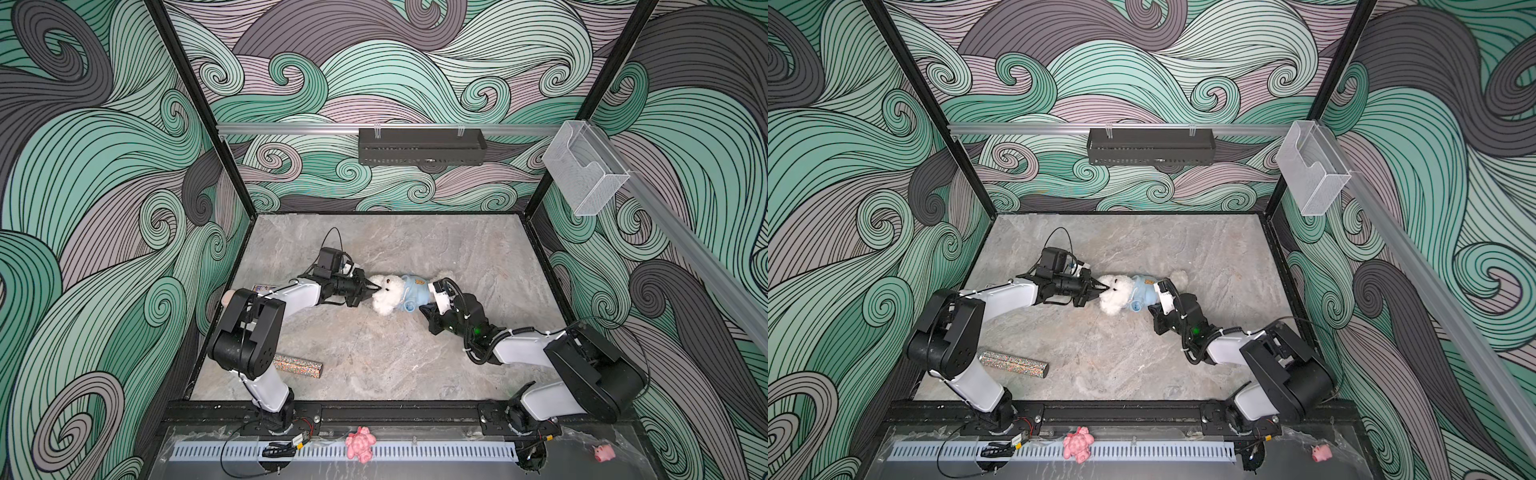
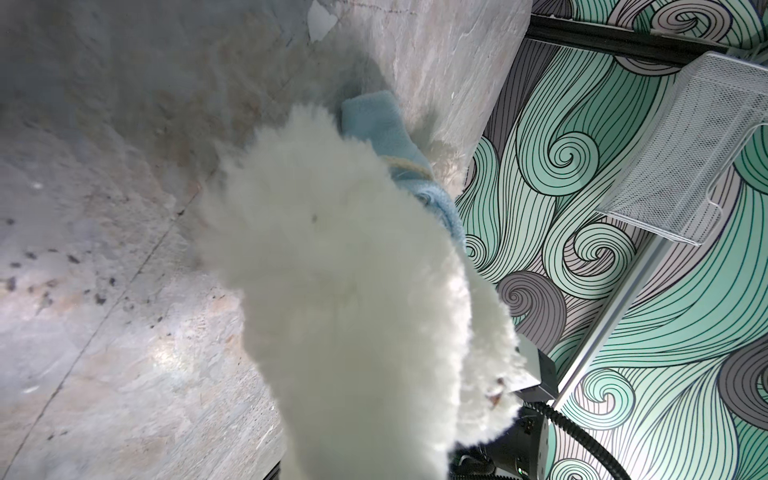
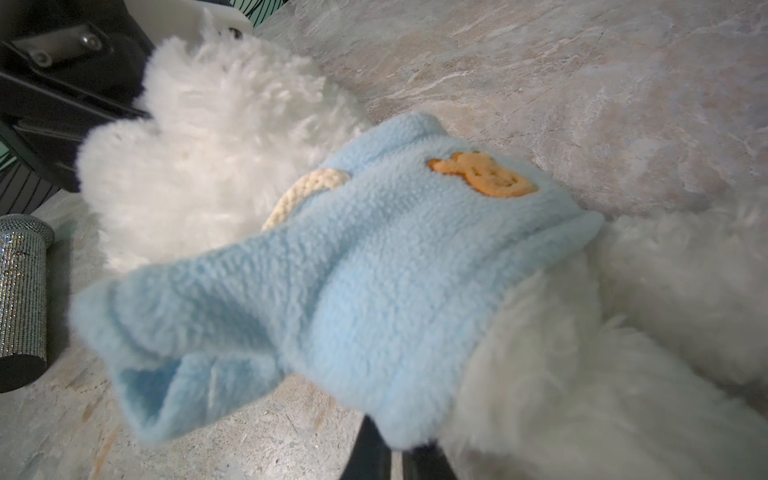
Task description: Dress the teddy bear
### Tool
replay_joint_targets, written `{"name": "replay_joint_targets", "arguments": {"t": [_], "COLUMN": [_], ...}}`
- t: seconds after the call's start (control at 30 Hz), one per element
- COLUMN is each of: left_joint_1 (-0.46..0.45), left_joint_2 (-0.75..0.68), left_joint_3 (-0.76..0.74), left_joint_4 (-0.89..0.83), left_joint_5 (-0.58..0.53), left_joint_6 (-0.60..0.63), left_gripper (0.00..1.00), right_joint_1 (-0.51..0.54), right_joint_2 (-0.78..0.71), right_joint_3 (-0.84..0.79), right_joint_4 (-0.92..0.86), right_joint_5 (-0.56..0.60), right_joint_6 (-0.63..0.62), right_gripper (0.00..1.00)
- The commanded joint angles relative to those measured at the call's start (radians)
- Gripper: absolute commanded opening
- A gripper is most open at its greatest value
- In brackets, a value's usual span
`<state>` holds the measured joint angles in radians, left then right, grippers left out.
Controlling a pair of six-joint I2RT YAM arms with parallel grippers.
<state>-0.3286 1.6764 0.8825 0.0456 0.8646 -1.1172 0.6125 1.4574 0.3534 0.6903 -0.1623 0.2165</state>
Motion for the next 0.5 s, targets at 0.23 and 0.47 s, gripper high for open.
{"name": "replay_joint_targets", "arguments": {"t": [0.23, 0.47], "left_joint_1": [0.045, 0.090], "left_joint_2": [-0.006, -0.020], "left_joint_3": [0.071, 0.054], "left_joint_4": [-0.182, -0.227], "left_joint_5": [0.021, 0.044], "left_joint_6": [0.149, 0.181], "left_gripper": [0.00, 0.00], "right_joint_1": [-0.018, -0.139], "right_joint_2": [-0.209, -0.343], "right_joint_3": [0.023, 0.017], "right_joint_4": [-0.371, -0.552], "right_joint_5": [0.397, 0.426], "right_joint_6": [0.182, 0.223], "right_gripper": [0.00, 0.00]}}
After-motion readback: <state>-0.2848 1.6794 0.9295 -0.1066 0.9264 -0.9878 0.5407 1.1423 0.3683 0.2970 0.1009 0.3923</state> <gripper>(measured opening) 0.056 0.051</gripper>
